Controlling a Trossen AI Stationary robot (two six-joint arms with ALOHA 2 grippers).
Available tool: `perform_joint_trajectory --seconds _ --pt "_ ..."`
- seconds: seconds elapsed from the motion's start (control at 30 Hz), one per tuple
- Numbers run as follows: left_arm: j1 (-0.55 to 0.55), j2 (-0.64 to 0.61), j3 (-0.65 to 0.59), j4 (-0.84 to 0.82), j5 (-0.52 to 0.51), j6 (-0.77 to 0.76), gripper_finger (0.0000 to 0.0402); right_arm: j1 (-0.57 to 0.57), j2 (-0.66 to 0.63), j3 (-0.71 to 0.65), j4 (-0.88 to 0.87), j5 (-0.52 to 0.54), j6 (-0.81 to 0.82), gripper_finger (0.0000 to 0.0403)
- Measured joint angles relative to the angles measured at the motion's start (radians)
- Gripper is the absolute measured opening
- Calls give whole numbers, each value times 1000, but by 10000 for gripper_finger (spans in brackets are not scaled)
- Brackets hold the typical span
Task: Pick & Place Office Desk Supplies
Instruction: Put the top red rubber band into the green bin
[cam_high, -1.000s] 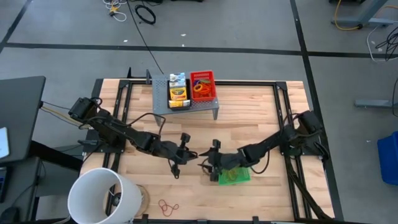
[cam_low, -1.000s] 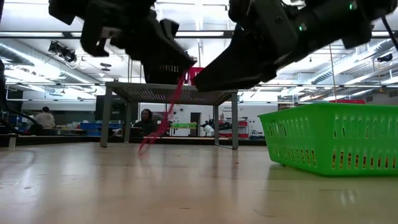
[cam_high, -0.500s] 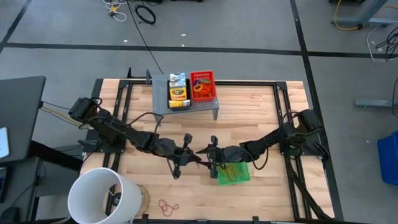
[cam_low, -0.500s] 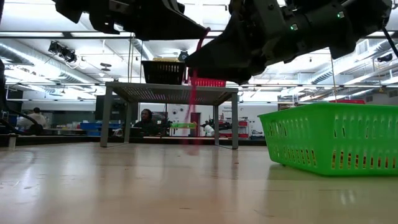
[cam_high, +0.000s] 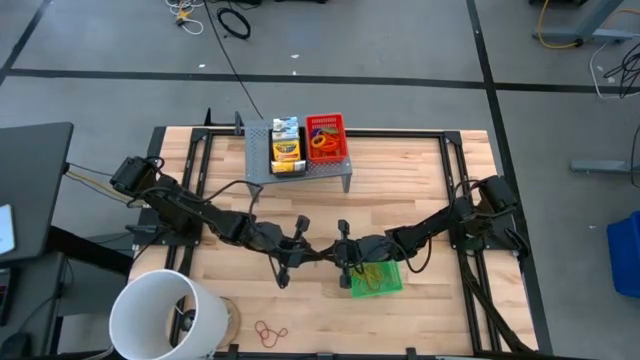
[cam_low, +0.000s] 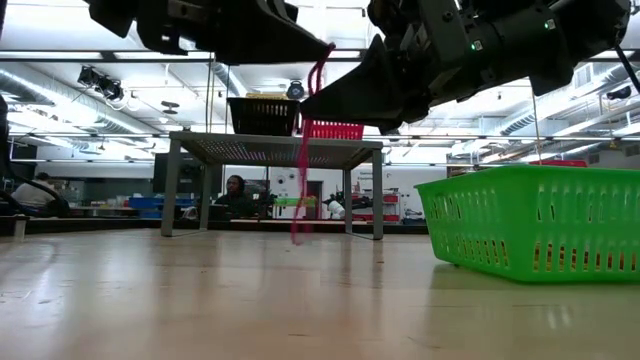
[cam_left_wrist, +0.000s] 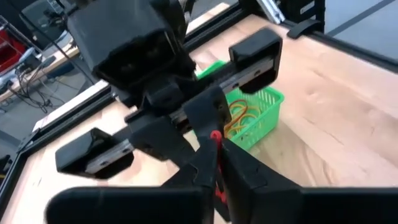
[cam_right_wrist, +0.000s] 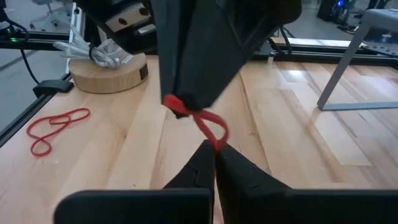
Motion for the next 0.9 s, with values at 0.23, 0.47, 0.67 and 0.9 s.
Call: perform_joint_trajectory --seconds 0.23,0.47,0.67,0.9 --pt "8 -20 0 -72 -75 -90 78 0 0 0 -5 0 1 2" --pt "-5 -111 0 -219 -90 -177 188 0 0 2 -22 0 1 1" --pt "-2 -129 0 -384 -137 -246 265 5 -19 2 -68 1 -6 1" --pt "16 -129 -18 -484 -138 -341 271 26 -158 61 -332 18 -31 0"
